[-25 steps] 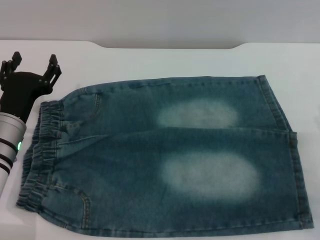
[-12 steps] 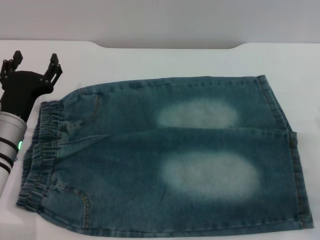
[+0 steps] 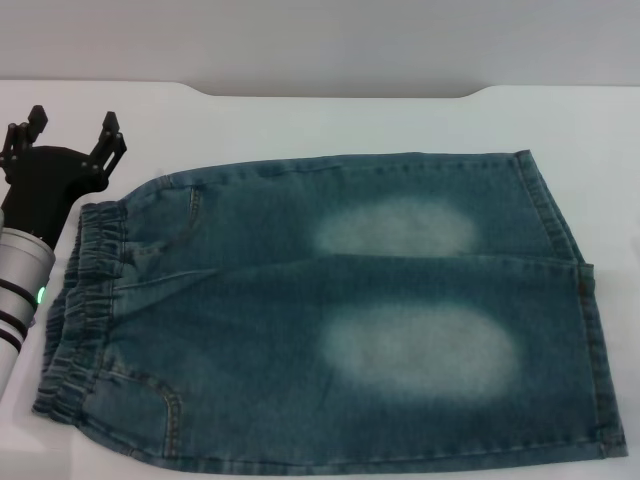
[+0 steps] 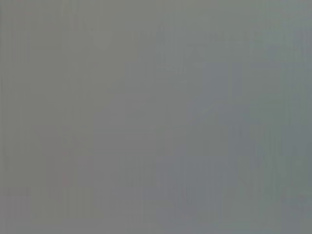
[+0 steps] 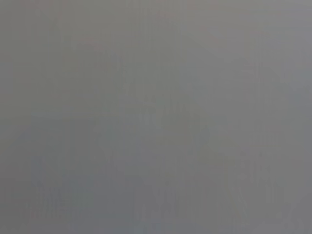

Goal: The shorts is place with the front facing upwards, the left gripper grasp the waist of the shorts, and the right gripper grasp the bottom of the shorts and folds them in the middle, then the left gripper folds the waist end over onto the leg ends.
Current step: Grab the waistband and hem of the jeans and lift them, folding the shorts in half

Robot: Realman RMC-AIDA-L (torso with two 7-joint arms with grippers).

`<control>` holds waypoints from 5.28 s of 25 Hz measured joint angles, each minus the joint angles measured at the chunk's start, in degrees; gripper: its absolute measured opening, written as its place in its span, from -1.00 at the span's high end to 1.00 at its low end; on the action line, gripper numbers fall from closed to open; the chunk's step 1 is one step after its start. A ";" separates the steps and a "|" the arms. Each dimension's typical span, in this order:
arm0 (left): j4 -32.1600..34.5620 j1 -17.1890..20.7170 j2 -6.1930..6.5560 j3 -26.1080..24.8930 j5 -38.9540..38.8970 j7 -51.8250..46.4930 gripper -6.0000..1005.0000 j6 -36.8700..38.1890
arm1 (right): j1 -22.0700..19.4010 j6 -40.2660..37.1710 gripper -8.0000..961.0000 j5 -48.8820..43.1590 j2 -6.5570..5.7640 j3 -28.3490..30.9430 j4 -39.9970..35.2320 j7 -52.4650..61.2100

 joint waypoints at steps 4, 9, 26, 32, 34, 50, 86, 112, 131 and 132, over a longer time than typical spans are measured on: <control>0.00 0.22 0.00 0.25 0.00 0.00 -0.69 0.11 | -0.03 -0.08 -0.49 0.00 0.06 -0.08 0.00 0.00; 0.00 0.38 0.00 0.28 -0.03 0.00 -0.68 0.27 | -0.03 -0.12 -0.49 0.00 0.09 -0.12 0.01 0.00; -0.05 0.37 0.00 0.33 -0.08 0.00 -0.68 0.27 | -0.03 0.26 -0.49 0.01 0.01 -0.55 0.18 0.00; -0.07 0.37 0.00 0.33 -0.04 0.00 -0.68 0.28 | -0.03 0.28 -0.49 0.01 -0.34 -1.43 0.97 0.11; -1.54 0.66 0.27 1.58 0.00 -0.72 -0.68 -0.19 | -0.09 0.29 -0.49 0.01 -0.54 -1.72 1.57 0.32; -38.91 3.39 4.27 -19.20 19.84 0.24 -0.68 -42.96 | -8.88 54.94 -0.49 -0.07 -14.46 21.06 56.06 -13.56; -71.57 -4.58 1.19 -46.37 27.53 14.12 -0.68 -137.39 | -4.85 154.38 -0.49 -34.98 -0.72 55.25 95.04 -12.16; -70.25 -5.37 1.06 -43.00 30.25 11.43 -0.69 -157.50 | -11.71 154.85 -0.49 -27.88 -0.12 49.07 97.78 -6.96; -70.69 -4.65 1.01 -39.42 30.33 7.45 0.43 -164.07 | -13.38 153.01 -0.49 -30.65 -0.27 43.36 97.66 -4.70; -70.69 -4.65 1.01 -39.42 30.33 7.45 0.24 -164.07 | -13.43 152.82 -0.49 -30.84 -0.27 43.35 97.59 -4.77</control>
